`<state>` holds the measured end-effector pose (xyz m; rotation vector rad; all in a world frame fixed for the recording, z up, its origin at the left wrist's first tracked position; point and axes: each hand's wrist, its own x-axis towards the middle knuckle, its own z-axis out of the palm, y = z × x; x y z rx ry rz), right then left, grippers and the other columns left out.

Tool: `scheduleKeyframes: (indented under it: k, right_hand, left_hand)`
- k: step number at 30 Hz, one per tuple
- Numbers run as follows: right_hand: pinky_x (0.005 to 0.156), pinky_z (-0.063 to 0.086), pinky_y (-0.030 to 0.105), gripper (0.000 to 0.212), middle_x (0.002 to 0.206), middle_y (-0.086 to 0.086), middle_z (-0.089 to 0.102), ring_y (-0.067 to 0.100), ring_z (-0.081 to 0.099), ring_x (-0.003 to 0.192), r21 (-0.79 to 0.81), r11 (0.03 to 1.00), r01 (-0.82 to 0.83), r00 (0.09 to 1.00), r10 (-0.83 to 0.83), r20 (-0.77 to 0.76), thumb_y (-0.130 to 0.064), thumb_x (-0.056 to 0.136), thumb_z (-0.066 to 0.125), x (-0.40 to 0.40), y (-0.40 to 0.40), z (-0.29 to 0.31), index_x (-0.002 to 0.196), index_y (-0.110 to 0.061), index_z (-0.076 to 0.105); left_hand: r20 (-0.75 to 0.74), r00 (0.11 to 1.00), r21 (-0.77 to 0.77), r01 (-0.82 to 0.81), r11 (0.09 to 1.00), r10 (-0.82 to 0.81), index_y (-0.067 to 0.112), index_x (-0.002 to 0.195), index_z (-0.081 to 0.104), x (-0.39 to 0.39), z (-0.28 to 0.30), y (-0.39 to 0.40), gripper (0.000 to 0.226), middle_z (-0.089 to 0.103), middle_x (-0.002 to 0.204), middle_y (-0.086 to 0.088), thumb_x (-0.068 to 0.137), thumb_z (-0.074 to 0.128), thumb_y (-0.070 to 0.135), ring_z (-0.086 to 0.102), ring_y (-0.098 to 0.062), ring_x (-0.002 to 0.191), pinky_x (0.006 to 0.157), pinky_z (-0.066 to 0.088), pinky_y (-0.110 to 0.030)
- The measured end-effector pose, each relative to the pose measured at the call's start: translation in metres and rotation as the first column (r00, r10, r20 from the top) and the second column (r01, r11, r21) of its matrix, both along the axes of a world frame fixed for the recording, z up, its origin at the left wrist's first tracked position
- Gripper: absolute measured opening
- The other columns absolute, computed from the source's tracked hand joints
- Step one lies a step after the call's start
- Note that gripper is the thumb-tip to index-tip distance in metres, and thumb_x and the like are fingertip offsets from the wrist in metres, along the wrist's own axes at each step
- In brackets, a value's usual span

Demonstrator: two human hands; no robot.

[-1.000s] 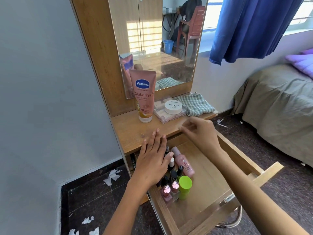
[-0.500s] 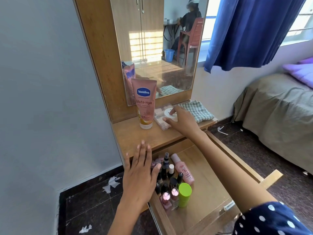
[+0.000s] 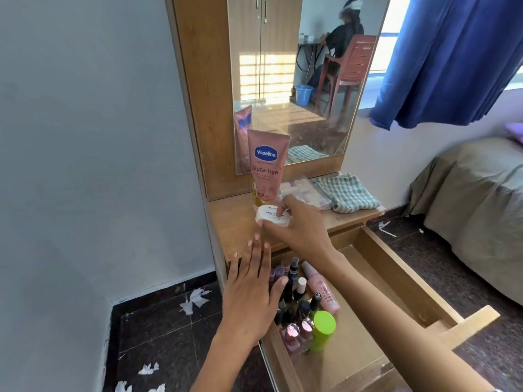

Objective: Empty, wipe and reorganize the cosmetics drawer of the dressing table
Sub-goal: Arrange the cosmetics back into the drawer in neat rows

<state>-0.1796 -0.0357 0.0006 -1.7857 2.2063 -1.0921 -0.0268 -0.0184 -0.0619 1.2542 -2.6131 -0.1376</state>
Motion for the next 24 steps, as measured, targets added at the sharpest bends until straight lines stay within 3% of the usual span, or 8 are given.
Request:
scheduleKeyframes:
  k: [6, 10, 14, 19, 24]
  right_hand:
    - [0.061, 0.039, 0.026, 0.036, 0.105, -0.002, 0.070, 0.015, 0.061, 0.087, 0.060, 0.998, -0.027, 0.997, 0.031, -0.075, -0.059, 0.081, 0.062, 0.008, 0.000, -0.012, 0.091, -0.026, 0.050]
    - [0.067, 0.040, 0.029, 0.028, 0.109, -0.003, 0.067, 0.019, 0.062, 0.092, 0.060, 0.994, -0.088, 0.990, 0.094, -0.106, -0.049, 0.088, 0.060, 0.003, 0.004, -0.013, 0.096, -0.022, 0.061]
    - [0.084, 0.048, 0.035, 0.027, 0.118, -0.002, 0.065, 0.018, 0.060, 0.102, 0.051, 0.990, -0.134, 0.987, 0.138, -0.087, -0.038, 0.095, 0.055, -0.002, 0.012, -0.014, 0.105, -0.017, 0.069]
    - [0.090, 0.044, 0.031, 0.022, 0.128, 0.001, 0.061, 0.020, 0.058, 0.113, -0.069, 0.993, 0.096, 0.992, -0.101, -0.072, -0.025, 0.090, 0.061, -0.030, 0.020, -0.015, 0.109, -0.016, 0.067]
    - [0.109, 0.038, 0.045, 0.056, 0.146, 0.012, 0.043, 0.031, 0.042, 0.133, 0.125, 0.965, 0.230, 0.961, -0.205, -0.188, -0.045, 0.090, 0.060, -0.054, 0.004, -0.011, 0.137, -0.016, 0.047]
  left_hand:
    - [-0.018, 1.000, 0.020, 0.009, 1.000, -0.008, 0.019, 0.144, -0.025, -0.001, 0.000, 0.000, 0.068, -0.037, 0.149, -0.001, 0.096, 0.004, 0.058, -0.043, -0.010, 0.132, 0.102, -0.036, -0.028]
    - [-0.026, 1.000, 0.035, -0.008, 0.999, 0.009, 0.017, 0.143, -0.027, -0.005, -0.002, 0.002, 0.071, -0.040, 0.147, -0.002, 0.093, 0.002, 0.059, -0.043, -0.013, 0.132, 0.107, -0.030, -0.031]
    - [-0.039, 0.999, 0.024, -0.035, 0.999, 0.036, 0.016, 0.143, -0.027, -0.009, -0.001, 0.005, 0.072, -0.041, 0.147, -0.003, 0.090, -0.003, 0.058, -0.041, -0.015, 0.134, 0.106, -0.030, -0.033]
    - [-0.035, 0.998, -0.062, 0.048, 0.997, -0.050, 0.017, 0.144, -0.024, -0.024, 0.003, -0.004, 0.068, -0.040, 0.149, -0.001, 0.092, -0.005, 0.054, -0.042, -0.010, 0.133, 0.106, -0.033, -0.035]
    - [0.006, 0.996, -0.086, 0.088, 0.992, -0.088, 0.021, 0.145, -0.024, -0.036, -0.001, -0.016, 0.068, -0.045, 0.146, -0.003, 0.092, 0.000, 0.057, -0.042, -0.015, 0.134, 0.106, -0.033, -0.037]
